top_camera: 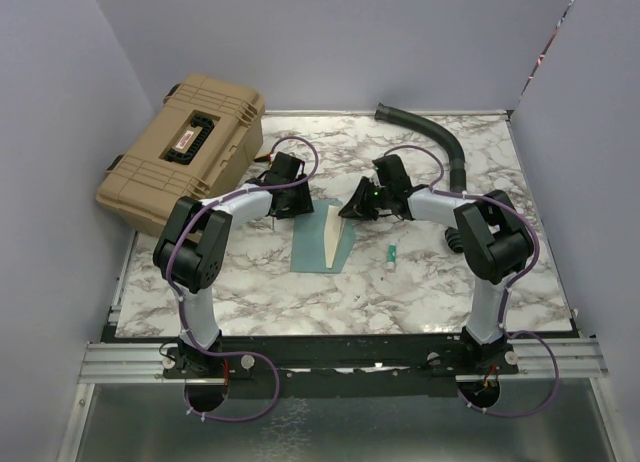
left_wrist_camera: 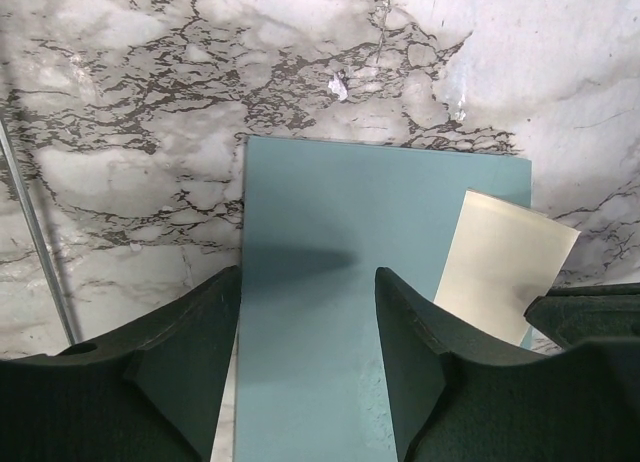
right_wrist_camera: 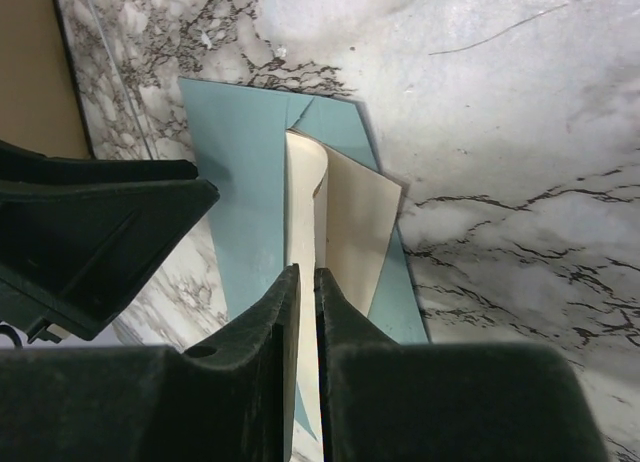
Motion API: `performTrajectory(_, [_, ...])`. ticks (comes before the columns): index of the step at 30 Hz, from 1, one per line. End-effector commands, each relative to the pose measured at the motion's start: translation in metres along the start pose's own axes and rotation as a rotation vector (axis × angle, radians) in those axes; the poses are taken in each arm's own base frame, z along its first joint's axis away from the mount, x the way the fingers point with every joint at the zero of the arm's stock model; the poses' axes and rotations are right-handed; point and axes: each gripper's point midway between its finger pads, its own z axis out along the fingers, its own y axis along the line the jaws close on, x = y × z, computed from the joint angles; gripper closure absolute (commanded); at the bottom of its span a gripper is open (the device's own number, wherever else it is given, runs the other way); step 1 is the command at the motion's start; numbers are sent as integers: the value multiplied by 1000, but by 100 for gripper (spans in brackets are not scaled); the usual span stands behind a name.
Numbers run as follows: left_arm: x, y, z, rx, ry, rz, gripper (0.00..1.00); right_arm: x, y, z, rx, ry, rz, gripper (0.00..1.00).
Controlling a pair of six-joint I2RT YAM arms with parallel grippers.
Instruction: Place the letter into the envelope and seal it
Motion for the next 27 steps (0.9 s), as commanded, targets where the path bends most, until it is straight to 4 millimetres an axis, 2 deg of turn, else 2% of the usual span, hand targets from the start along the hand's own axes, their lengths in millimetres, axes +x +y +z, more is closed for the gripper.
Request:
performTrajectory(1, [55, 52, 10, -177, 180, 42, 41, -5, -12, 1, 95, -11, -4, 84])
performTrajectory(5, [51, 52, 9, -186, 164, 47, 40, -5, -20, 1, 142, -9, 4, 76])
performTrajectory(11, [56, 51, 12, -177, 185, 33, 39, -1, 2, 9, -13, 12, -24, 73])
performTrajectory(19, [57, 51, 12, -174, 187, 34, 39, -4, -8, 18, 32, 10, -6, 70])
performTrajectory(21, [58, 51, 12, -171, 193, 34, 39, -5, -7, 22, 20, 16, -5, 74])
performTrajectory(24, [59, 49, 13, -166, 199, 28, 40, -7, -6, 30, 16, 29, 4, 86])
performTrajectory(27, [51, 41, 10, -144, 188, 28, 40, -19, -10, 30, 78, 2, -34, 90])
